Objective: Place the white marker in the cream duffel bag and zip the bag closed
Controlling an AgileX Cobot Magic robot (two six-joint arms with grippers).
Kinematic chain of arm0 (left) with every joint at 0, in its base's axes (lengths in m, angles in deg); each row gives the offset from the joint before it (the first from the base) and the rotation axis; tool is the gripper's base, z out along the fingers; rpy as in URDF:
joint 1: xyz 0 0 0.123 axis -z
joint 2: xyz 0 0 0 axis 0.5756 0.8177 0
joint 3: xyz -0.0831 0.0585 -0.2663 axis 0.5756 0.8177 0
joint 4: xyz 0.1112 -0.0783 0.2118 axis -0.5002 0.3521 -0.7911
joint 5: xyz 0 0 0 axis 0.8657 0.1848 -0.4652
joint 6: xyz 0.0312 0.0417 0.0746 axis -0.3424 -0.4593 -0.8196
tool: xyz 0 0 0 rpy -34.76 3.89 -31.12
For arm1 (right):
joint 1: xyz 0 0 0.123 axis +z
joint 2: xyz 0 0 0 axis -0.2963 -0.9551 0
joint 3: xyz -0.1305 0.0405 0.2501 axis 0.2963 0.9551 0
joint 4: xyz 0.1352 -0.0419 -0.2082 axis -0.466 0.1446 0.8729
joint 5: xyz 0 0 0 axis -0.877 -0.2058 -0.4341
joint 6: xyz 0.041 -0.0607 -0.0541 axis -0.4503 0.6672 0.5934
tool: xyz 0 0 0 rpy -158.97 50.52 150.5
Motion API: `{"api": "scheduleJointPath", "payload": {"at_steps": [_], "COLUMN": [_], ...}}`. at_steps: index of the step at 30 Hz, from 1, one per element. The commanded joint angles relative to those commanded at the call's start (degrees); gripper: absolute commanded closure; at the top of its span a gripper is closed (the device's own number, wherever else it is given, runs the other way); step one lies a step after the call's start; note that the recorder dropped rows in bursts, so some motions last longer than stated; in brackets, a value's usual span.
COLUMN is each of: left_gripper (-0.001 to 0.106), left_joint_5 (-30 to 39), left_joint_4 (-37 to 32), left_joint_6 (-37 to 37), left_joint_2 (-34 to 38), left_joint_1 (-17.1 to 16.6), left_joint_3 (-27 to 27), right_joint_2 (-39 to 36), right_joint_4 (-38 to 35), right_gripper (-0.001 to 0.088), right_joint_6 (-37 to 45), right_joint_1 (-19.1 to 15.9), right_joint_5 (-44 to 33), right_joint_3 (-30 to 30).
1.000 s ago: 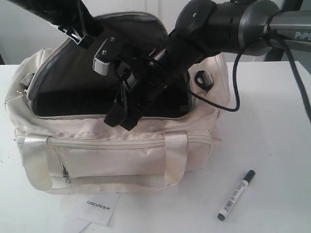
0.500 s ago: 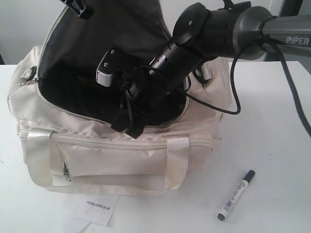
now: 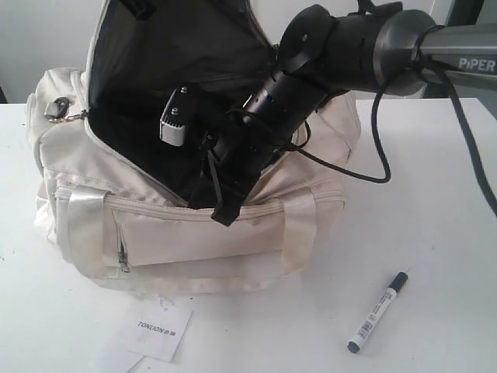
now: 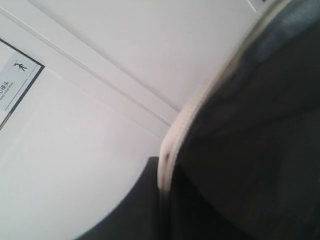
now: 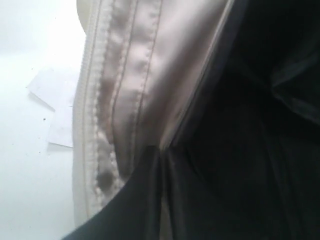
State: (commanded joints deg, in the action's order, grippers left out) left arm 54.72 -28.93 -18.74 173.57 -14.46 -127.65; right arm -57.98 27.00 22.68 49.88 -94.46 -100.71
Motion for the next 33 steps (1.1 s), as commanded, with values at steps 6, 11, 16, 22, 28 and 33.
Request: {"api": "scheduleJointPath", "payload": {"at_steps": [6, 11, 16, 22, 28, 33], "left_gripper": [0.105, 0.105, 0.105, 0.105, 0.105, 0.105], "left_joint_5": [18.7, 29.3, 31.4, 39.9, 44.1, 43.8], "left_joint_4": [0.7, 0.7, -0.5, -3.2, -3.2, -0.6], "left_joint_6": [2.0, 4.1, 5.0, 6.0, 5.4, 5.4], "left_joint_2": [-1.0, -1.2, -1.2, -1.2, -1.2, -1.2], "left_joint_1": [0.0, 0.0, 0.0, 0.0, 0.0, 0.0], "left_joint_3": [0.0, 0.1, 0.1, 0.3, 0.3, 0.3], "right_joint_2": [0.0, 0.2, 7.1, 20.1, 21.3, 17.9], "right_joint_4": [-0.1, -0.3, -0.1, 10.5, 12.6, 1.6], "right_gripper": [0.0868, 0.0762, 0.0371, 0.0386, 0.0385, 0.0349], "right_joint_6": [0.0, -11.4, -17.0, -21.0, -11.2, 2.4], "right_joint_1": [0.0, 0.0, -0.2, -2.7, -3.0, -3.0], "right_joint_5": [0.1, 3.1, -1.5, 0.9, 16.6, 19.5], "right_joint_3": [0.0, -0.8, -2.2, -2.2, -2.2, -2.2]}}
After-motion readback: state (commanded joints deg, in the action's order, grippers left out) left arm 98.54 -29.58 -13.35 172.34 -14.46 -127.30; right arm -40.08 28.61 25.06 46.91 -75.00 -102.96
